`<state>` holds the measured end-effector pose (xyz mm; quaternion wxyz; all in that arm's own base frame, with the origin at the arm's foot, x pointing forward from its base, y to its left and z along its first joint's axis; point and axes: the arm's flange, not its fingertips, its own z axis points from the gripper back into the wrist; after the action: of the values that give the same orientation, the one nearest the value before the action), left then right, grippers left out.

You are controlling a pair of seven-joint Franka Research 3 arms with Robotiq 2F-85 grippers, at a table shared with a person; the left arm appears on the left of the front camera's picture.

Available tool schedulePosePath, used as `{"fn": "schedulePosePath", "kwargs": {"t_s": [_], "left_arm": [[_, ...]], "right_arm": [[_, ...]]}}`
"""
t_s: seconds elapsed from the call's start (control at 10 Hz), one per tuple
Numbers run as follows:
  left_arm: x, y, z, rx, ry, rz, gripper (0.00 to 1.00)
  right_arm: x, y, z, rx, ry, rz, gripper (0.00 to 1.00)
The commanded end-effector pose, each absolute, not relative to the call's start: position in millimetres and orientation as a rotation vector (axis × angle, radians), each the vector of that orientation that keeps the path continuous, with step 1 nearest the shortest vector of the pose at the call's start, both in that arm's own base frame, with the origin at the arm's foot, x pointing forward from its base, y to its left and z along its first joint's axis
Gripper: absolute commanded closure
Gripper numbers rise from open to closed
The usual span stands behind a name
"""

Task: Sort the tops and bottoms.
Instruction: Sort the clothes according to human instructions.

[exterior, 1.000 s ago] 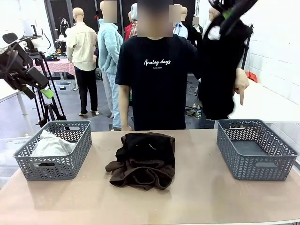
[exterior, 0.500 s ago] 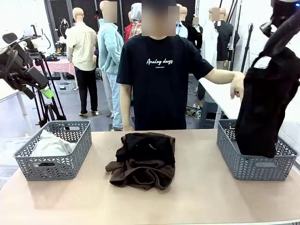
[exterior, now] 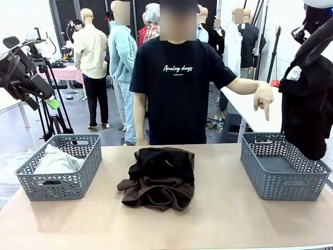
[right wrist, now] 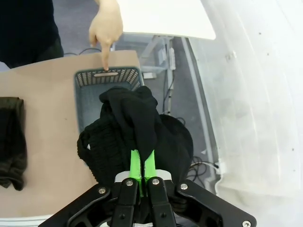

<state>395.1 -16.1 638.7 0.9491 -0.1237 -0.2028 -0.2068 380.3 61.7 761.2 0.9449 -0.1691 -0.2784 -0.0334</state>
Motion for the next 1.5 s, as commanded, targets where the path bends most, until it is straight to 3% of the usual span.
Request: {"fn": "schedulePosePath", "kwargs": {"t_s": [0.0,0.2,0.6,0.9,1.2,1.4], "left_arm": [[394.7,-15.8,639.1,-0.253,-0.415,-0.418,0.0],[394.7,-15.8,639.1,-0.253,-0.415,-0.418,0.0],[394.7,-15.8,639.1,-0.253,-0.415,-0.418,0.0],[394.7,-15.8,639.1,-0.253,-0.415,-0.418,0.0],[394.7,-15.8,639.1,-0.253,-0.415,-0.418,0.0],[394.7,-15.8,639.1,-0.253,-0.415,-0.418,0.0]], "right_arm": [[377.1,58.5,765.8,-0.33,-0.559,-0.057,1.0],[404.8,69.3,768.2,-0.382,-0.58,0.008,1.0],[517.0,41.0,741.6,-0.145,-0.386,0.055,1.0],[546.1,26.3,694.1,-0.077,-0.261,0.035,1.0],[547.2,16.9,623.8,-0.017,-0.059,0.02,1.0],[548.8,18.8,582.3,-0.002,-0.008,0.031,1.0]]}}
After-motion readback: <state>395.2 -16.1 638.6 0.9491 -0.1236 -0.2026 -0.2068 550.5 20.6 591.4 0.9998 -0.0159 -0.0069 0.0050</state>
